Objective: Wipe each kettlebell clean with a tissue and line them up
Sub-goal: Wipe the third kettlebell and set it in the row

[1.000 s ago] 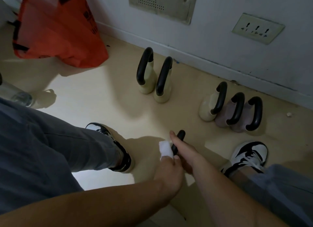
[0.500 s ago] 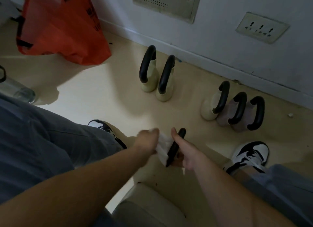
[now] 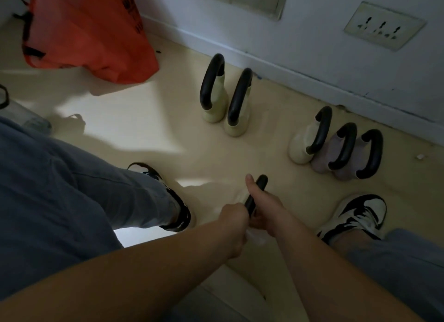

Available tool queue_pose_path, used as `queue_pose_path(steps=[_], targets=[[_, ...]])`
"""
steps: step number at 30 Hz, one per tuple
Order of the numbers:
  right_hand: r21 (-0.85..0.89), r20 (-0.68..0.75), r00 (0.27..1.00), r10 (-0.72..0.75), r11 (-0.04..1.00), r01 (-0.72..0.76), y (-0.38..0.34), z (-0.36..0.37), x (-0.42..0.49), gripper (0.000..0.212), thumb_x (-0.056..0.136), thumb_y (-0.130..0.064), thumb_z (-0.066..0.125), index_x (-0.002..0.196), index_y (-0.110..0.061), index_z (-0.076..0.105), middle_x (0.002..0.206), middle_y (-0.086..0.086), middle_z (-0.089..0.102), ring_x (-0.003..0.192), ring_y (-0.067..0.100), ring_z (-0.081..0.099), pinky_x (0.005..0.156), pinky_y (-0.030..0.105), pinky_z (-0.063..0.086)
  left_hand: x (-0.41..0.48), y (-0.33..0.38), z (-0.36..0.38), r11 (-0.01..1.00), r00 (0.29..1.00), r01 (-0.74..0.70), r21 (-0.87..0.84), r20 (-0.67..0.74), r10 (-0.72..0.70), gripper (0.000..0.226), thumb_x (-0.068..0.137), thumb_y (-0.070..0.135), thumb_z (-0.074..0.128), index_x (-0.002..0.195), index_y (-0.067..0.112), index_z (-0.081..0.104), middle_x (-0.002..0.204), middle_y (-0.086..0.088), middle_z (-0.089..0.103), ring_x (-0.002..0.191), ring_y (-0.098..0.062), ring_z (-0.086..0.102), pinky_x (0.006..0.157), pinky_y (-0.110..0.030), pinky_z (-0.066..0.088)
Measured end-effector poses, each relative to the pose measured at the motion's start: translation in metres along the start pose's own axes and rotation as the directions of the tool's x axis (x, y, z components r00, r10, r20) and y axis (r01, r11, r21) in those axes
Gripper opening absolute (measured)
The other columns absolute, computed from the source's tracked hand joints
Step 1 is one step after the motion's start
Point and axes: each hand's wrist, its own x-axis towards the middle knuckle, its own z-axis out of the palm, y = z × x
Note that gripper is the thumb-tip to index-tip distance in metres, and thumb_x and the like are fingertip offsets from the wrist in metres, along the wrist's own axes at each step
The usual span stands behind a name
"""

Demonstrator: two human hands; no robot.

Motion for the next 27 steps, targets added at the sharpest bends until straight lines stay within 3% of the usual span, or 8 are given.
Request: queue_pose_path(steps=[4, 8, 12, 17, 19, 22, 24, 27], targets=[[-0.005, 0.027, 1.0, 0.01, 1.0, -0.01, 0.003, 0.001, 0.0, 0.091, 0.056, -0.09, 0.072, 0.116, -0.022, 0.067, 0.112, 0.008, 0.073, 0.095, 0.031, 0.074, 0.084, 0.048, 0.063, 0.009, 0.004, -0.01, 0.999, 0.999, 0.037, 0.027, 0.02, -0.038, 0.024, 0.101, 0.014, 0.031, 0.109, 0.0, 0.049, 0.092, -0.018, 0.052, 0.082, -0.032, 0.054, 0.07, -0.036, 0.04], [-0.005, 0.026, 1.0, 0.001, 1.0, -0.001, 0.002, -0.002, -0.001, 0.088, 0.057, -0.093, 0.068, 0.104, -0.018, 0.067, 0.087, 0.007, 0.067, 0.064, 0.025, 0.065, 0.062, 0.033, 0.057, 0.004, 0.006, 0.0, 0.999, 1.0, 0.018, 0.042, -0.004, -0.018, 0.029, 0.1, 0.017, 0.031, 0.11, 0.0, 0.052, 0.094, -0.018, 0.058, 0.082, -0.032, 0.058, 0.071, -0.037, 0.044], [0.018, 0.062, 0.998, -0.001, 1.0, 0.0, 0.004, -0.003, 0.006, 0.097, 0.052, -0.092, 0.073, 0.115, -0.019, 0.072, 0.104, 0.005, 0.075, 0.09, 0.026, 0.073, 0.081, 0.041, 0.06, -0.02, 0.041, -0.005, 0.954, 0.983, -0.133, 0.27, 0.155, 0.094, 0.028, 0.103, 0.022, 0.042, 0.08, 0.01, 0.054, 0.081, -0.011, 0.06, 0.069, -0.025, 0.06, 0.072, -0.039, 0.055], [-0.049, 0.044, 0.999, 0.026, 0.999, -0.024, 0.001, -0.004, -0.004, 0.092, 0.053, -0.096, 0.065, 0.106, -0.02, 0.067, 0.09, 0.009, 0.065, 0.072, 0.03, 0.063, 0.07, 0.043, 0.063, 0.006, 0.102, -0.027, 0.438, 0.802, -0.404, 0.803, 0.081, 0.592, 0.046, 0.099, 0.041, 0.039, 0.103, 0.004, 0.066, 0.105, -0.014, 0.066, 0.099, -0.032, 0.062, 0.085, -0.035, 0.049], [-0.051, 0.041, 0.999, 0.035, 0.998, -0.033, 0.0, -0.004, -0.006, 0.094, 0.052, -0.096, 0.066, 0.109, -0.021, 0.066, 0.097, 0.008, 0.064, 0.08, 0.032, 0.065, 0.077, 0.048, 0.063, 0.018, 0.088, -0.034, 0.31, 0.786, -0.413, 0.856, 0.164, 0.596, 0.056, 0.102, 0.048, 0.03, 0.11, 0.008, 0.068, 0.112, -0.014, 0.067, 0.104, -0.032, 0.062, 0.091, -0.037, 0.049], [-0.032, 0.052, 0.998, 0.029, 0.999, -0.027, 0.0, -0.003, -0.007, 0.087, 0.058, -0.093, 0.067, 0.11, -0.024, 0.068, 0.102, 0.005, 0.067, 0.087, 0.03, 0.068, 0.077, 0.045, 0.062, 0.011, 0.043, -0.024, 0.556, 0.916, -0.372, 0.743, 0.195, 0.351, 0.063, 0.106, 0.051, 0.024, 0.118, 0.006, 0.066, 0.116, -0.016, 0.066, 0.098, -0.026, 0.063, 0.083, -0.031, 0.048], [-0.031, 0.042, 0.999, 0.015, 0.999, -0.014, 0.001, -0.002, -0.006, 0.079, 0.06, -0.091, 0.068, 0.107, -0.028, 0.071, 0.106, 0.005, 0.074, 0.096, 0.029, 0.071, 0.084, 0.048, 0.062, -0.003, 0.019, -0.003, 0.791, 0.938, -0.345, 0.506, 0.216, 0.271, 0.055, 0.108, 0.043, 0.025, 0.111, 0.006, 0.065, 0.108, -0.015, 0.067, 0.085, -0.018, 0.064, 0.07, -0.028, 0.049], [-0.026, 0.014, 1.0, 0.014, 1.0, -0.014, 0.002, -0.001, -0.003, 0.08, 0.053, -0.093, 0.07, 0.103, -0.03, 0.074, 0.106, 0.002, 0.077, 0.1, 0.029, 0.072, 0.085, 0.053, 0.062, -0.008, 0.026, 0.012, 0.969, 0.977, -0.203, 0.144, 0.09, 0.191, 0.04, 0.107, 0.031, 0.036, 0.102, 0.004, 0.064, 0.106, -0.023, 0.068, 0.089, -0.029, 0.065, 0.075, -0.033, 0.049]])
